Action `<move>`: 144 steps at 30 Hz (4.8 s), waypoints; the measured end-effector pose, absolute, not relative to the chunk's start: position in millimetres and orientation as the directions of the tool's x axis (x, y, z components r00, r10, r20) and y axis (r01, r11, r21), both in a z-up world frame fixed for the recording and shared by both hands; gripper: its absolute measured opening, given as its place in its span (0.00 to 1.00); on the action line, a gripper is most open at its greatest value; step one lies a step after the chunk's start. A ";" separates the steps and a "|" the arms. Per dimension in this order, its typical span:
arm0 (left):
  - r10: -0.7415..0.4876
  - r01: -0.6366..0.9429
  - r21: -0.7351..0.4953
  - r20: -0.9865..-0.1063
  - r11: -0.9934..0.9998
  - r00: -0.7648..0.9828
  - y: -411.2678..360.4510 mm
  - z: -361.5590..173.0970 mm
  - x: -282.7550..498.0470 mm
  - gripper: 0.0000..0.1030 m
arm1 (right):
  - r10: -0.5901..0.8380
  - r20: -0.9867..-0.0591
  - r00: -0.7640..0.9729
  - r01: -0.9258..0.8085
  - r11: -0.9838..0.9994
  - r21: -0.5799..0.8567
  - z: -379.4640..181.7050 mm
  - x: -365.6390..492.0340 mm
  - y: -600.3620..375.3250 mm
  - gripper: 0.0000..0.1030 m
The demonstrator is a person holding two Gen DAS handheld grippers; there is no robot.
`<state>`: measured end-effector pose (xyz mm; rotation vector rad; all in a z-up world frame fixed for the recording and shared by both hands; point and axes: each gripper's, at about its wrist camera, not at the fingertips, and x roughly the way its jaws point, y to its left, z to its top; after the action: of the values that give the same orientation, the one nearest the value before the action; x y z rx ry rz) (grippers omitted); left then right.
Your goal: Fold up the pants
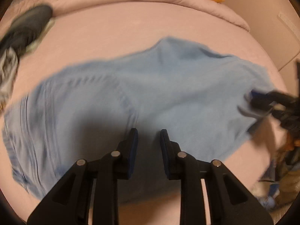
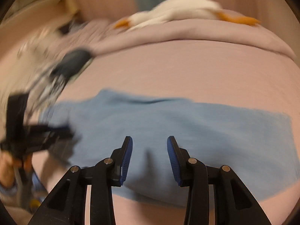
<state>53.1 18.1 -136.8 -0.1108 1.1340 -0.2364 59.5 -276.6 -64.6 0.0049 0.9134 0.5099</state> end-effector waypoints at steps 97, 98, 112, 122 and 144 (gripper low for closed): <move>-0.059 0.054 -0.036 -0.838 0.998 0.542 28.1 -125.2 58.1 0.48 | 0.488 -0.795 0.361 -0.330 0.864 0.380 -112.3 158.5 -166.3 0.25; -0.065 0.053 -0.043 -0.838 0.998 0.542 29.2 -125.2 58.4 0.48 | 0.491 -0.791 0.365 -0.314 0.865 0.392 -111.7 160.4 -166.5 0.25; -0.062 0.044 -0.045 -0.835 0.998 0.546 28.7 -125.8 58.8 0.49 | 0.515 -0.718 0.469 -0.315 0.857 0.408 -74.7 98.0 -208.8 0.36; 0.000 0.025 0.016 -0.850 1.000 0.527 18.6 -126.6 58.2 0.55 | 0.230 -0.875 0.426 -0.370 0.927 0.063 -106.8 28.9 -205.0 0.36; 0.014 0.064 0.054 -0.866 0.997 0.501 -22.1 -116.7 40.4 0.55 | 0.145 -0.767 0.625 0.198 0.921 0.335 -100.8 9.0 -451.9 0.39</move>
<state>40.4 -22.1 -116.7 0.0822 1.0463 -0.0299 9.0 -451.9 -100.8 0.4129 0.9024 -0.0316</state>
